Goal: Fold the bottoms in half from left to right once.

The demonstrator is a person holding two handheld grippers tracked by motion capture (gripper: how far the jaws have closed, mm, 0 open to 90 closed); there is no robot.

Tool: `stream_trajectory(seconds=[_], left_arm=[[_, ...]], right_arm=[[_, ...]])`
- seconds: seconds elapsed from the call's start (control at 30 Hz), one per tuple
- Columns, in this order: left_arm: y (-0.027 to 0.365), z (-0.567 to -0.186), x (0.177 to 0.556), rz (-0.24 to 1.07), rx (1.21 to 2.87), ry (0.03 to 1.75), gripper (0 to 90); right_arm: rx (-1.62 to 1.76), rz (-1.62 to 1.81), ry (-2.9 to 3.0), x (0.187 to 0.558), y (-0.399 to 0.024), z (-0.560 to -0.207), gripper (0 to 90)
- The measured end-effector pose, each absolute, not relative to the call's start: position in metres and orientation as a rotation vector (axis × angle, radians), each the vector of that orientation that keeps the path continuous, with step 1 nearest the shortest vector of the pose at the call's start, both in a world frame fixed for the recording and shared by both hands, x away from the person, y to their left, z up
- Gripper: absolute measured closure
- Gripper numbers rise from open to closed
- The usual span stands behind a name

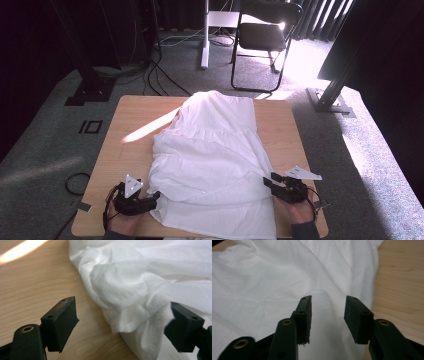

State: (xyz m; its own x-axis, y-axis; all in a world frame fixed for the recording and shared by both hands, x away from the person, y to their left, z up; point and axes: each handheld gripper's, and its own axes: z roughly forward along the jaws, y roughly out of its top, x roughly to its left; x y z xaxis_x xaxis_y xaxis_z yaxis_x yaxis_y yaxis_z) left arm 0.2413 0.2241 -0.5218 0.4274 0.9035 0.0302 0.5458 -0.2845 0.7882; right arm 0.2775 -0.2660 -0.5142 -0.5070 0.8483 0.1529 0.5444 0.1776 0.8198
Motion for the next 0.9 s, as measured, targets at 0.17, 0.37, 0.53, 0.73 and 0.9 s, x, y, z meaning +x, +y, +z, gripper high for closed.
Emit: stream_trajectory(seconds=[0.17,0.37,0.53,0.73,0.9], left_arm=[[0.224,-0.515,0.239,0.645,1.968,1.178,19.9],[0.225,-0.518,0.243,0.609,1.987,1.14,41.2],[0.23,-0.525,0.247,0.55,2.004,1.161,73.4],[0.24,-0.528,0.24,0.552,2.011,1.218,83.8],[0.251,-0.533,0.237,0.534,1.999,1.271,83.2]], right_arm=[[1.375,1.182,2.173,0.308,-0.242,-0.531,47.7],[1.368,1.083,2.299,0.318,-0.222,-0.546,58.9],[1.279,1.151,2.34,0.295,-0.227,-0.538,85.9],[1.253,1.201,2.344,0.258,-0.247,-0.532,87.8],[1.259,1.212,2.396,0.23,-0.263,-0.535,83.7]])
